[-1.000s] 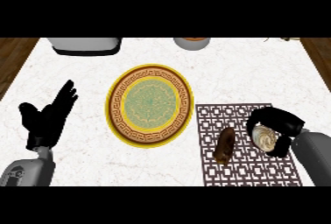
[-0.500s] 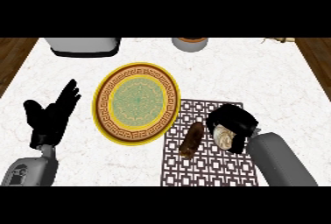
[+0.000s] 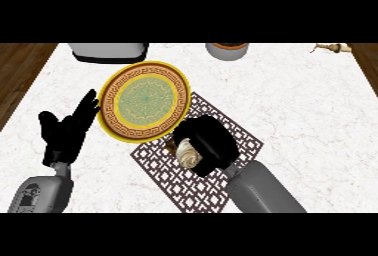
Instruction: Pick the cupcake from the placemat and place it in the plate
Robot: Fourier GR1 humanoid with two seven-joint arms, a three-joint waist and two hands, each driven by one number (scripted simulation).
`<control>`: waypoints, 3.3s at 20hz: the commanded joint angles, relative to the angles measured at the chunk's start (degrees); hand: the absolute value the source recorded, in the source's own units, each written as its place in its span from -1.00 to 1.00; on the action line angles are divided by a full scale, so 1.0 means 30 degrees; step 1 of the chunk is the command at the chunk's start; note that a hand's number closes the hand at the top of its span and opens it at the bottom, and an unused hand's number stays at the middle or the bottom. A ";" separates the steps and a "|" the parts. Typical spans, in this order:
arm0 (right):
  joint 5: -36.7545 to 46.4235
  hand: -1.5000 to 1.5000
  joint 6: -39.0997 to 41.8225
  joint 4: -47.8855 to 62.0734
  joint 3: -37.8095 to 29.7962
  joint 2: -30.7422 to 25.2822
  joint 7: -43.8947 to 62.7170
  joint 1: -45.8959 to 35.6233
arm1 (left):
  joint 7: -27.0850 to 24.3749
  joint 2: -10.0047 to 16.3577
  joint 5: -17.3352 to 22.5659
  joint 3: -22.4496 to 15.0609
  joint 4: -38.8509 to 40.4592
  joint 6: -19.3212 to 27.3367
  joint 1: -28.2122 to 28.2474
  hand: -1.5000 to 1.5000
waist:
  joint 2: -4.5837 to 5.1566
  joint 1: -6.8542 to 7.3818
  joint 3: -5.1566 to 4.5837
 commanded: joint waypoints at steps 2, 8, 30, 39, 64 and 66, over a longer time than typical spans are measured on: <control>0.0507 1.00 -0.3892 -0.2919 0.2369 0.0424 0.6488 -0.0842 | -0.0071 0.0020 -0.0108 0.0059 0.0377 0.0071 -0.0222 0.00 | 0.0059 -0.0067 -0.0011; 0.0787 1.00 -0.6365 -0.3822 0.5621 0.0437 1.5450 -0.2805 | -0.0733 0.0162 -0.0077 0.0005 0.0437 -0.0393 0.0138 0.00 | 0.0348 0.0305 -0.0023; -0.8344 1.00 -0.8260 0.7292 0.3321 0.0441 1.2729 -0.7189 | -0.2069 -0.0231 -0.0134 0.0570 0.0845 -0.0401 0.0634 0.00 | 0.0804 -0.0076 0.0032; -0.9680 -1.00 -0.8390 0.8989 0.1546 0.0441 0.5343 -0.8824 | -0.0206 -0.0097 -0.0415 0.0552 -0.0072 -0.0040 -0.0150 0.00 | 0.0593 -0.0504 0.0042; -1.9019 -1.00 -0.1448 0.2243 -0.3450 -0.1230 -0.0938 -0.2762 | -0.0729 -0.0170 -0.0135 0.1312 0.0103 -0.0602 0.0383 0.00 | 0.0531 -0.0820 0.0031; -1.8070 -1.00 -0.1998 0.2155 -0.3903 -0.0672 -0.0618 -0.2928 | 0.0207 0.0017 -0.0182 0.1432 -0.0768 -0.0521 0.0187 0.00 | 0.0508 -0.0803 0.0032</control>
